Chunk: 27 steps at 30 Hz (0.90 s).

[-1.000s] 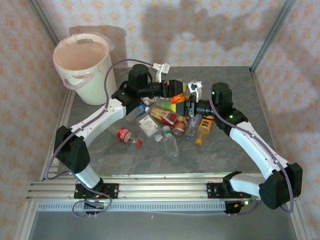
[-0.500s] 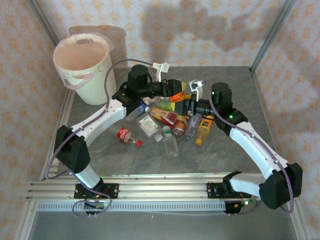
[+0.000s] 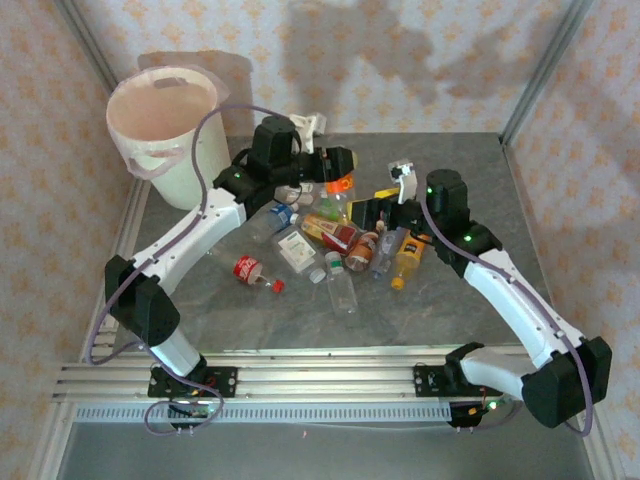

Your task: Put the plastic bottles in the bin

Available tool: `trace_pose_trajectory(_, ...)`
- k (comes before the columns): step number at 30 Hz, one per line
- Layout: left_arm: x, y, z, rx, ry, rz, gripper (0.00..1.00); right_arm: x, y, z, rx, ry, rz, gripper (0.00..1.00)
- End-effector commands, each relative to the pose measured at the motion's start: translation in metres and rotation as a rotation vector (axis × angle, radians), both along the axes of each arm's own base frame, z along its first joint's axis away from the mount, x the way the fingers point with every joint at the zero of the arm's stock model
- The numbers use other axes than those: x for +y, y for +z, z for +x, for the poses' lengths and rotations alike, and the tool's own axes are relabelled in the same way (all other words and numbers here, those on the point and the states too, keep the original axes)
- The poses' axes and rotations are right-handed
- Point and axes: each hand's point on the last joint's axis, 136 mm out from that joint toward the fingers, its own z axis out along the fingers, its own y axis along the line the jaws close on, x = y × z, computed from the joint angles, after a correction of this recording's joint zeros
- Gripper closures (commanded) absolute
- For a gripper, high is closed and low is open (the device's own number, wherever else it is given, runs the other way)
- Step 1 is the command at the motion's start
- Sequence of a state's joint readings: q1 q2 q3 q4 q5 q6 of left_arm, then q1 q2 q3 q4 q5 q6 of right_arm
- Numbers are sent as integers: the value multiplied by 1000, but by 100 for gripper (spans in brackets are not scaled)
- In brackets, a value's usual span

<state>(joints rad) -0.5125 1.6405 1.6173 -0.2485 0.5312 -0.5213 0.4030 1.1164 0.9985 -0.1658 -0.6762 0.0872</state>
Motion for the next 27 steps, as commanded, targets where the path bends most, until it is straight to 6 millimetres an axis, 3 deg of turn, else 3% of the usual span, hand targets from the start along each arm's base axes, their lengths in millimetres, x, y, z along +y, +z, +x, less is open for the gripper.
trace_pose_trajectory(1, 45, 13, 15, -56, 179, 131, 48, -14, -2, 3, -38, -75, -51, 1)
trace_pose_trajectory(5, 89, 25, 37, -66, 345, 171, 48, -21, -4, 5, -44, -110, -71, 1)
trace_pose_trajectory(11, 159, 63, 59, -130, 528, 162, 47, -28, -8, 8, -39, -153, -107, 1)
trace_pose_trajectory(22, 304, 136, 77, -336, 1010, 261, 45, -40, -11, 18, -41, -239, -128, 1)
trace_pose_trajectory(27, 356, 146, 86, -380, 1177, 269, 45, -43, -12, 20, -39, -258, -132, 1)
